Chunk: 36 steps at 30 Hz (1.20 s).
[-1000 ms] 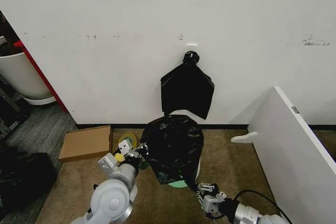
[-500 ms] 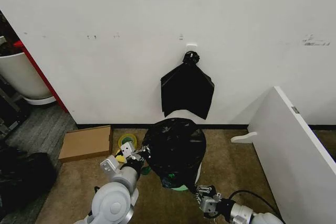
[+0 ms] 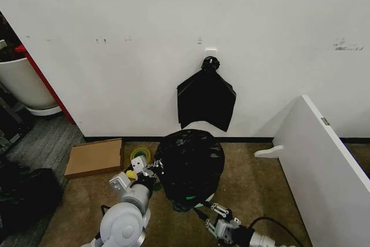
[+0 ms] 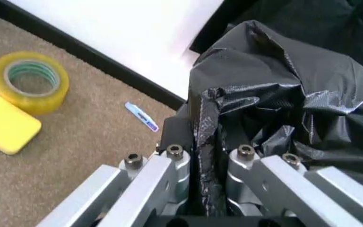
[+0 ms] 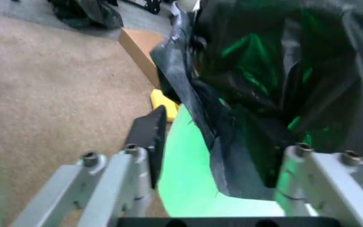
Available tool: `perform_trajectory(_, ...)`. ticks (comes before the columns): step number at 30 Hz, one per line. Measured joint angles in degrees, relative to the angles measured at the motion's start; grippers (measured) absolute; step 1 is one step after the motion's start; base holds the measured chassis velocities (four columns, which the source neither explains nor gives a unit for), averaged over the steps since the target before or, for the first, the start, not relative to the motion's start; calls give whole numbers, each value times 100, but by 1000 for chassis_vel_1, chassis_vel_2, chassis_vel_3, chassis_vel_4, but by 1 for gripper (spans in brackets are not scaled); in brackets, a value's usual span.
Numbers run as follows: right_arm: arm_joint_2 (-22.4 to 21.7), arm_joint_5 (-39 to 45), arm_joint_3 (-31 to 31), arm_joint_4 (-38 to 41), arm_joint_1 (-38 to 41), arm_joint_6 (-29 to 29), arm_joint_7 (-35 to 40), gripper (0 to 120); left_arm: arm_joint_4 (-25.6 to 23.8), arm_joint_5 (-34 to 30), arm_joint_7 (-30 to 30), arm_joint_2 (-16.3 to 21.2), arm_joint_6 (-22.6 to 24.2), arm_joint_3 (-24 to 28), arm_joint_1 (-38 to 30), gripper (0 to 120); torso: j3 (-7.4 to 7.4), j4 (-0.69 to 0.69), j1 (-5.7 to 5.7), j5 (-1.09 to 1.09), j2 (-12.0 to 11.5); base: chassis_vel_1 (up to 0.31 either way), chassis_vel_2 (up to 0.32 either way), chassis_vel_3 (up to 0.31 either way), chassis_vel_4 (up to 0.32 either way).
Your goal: Place the garbage bag over the trash bin.
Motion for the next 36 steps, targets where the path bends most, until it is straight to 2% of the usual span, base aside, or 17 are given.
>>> perform_trajectory(2,11,-4,22,28,-71,19,1,47,-8,8,5,0,-7,-7,10,5,0,0,0,0,0,0,0,0,0)
perform_trajectory(6,29,-29,142,152,-404,192,26,65,-16,61,29,-4,-54,-46,28,5,0,0,0,1,0,0,0,0,0)
perform_trajectory(9,24,-20,205,258,-546,235,70,72,19,99,62,-4,-99,-52,18,5,0,0,0,2,0,0,0,0,0)
perform_trajectory(11,-35,75,267,453,-735,205,203,81,111,229,134,-6,-166,-46,-8,5,0,-2,0,0,0,0,0,0,0)
perform_trajectory(15,-248,488,335,877,-987,-285,603,95,330,561,257,-42,-305,-15,-30,5,0,1,0,1,0,0,0,0,0)
perform_trajectory(16,-248,488,335,877,-987,-285,603,95,330,561,257,-42,-305,-15,-30,5,0,1,0,1,0,0,0,0,0)
perform_trajectory(19,-455,1027,381,1448,-1191,-974,1159,100,523,951,428,-42,-474,46,-87,5,0,-1,0,0,0,0,0,0,0)
perform_trajectory(21,-520,1272,370,1705,-1195,-1283,1387,96,567,1051,469,-43,-513,73,-109,5,0,-1,0,0,0,0,0,0,0)
perform_trajectory(23,-610,1763,312,2088,-1074,-1853,1637,87,604,1146,506,-53,-541,112,-139,5,0,0,0,-1,0,0,0,0,0)
perform_trajectory(24,-610,1763,312,2088,-1074,-1853,1637,87,604,1146,506,-53,-541,112,-139,5,0,0,0,-1,0,0,0,0,0)
perform_trajectory(27,-851,3086,152,2483,-376,-2930,1919,72,648,1370,574,-68,-573,175,-198,5,0,-1,0,2,0,0,0,0,0)
perform_trajectory(28,-1055,3826,90,2595,93,-3424,2051,67,648,1465,612,-68,-588,191,-214,5,1,1,0,2,0,0,0,0,0)
perform_trajectory(30,-1156,4151,74,2624,310,-3590,2101,64,648,1521,645,-64,-602,198,-217,5,1,1,0,2,0,0,0,0,0)
perform_trajectory(32,-1351,4728,86,2695,651,-3881,2189,55,665,1713,738,-52,-647,249,-261,5,1,4,0,3,0,0,0,0,0)
perform_trajectory(35,-1470,5176,91,2838,795,-4162,2257,40,741,2026,838,-72,-706,316,-323,5,1,0,1,1,0,0,0,0,0)
perform_trajectory(36,-1464,5288,77,2882,811,-4262,2279,39,761,2073,848,-85,-713,328,-334,5,1,0,1,1,0,0,0,0,0)
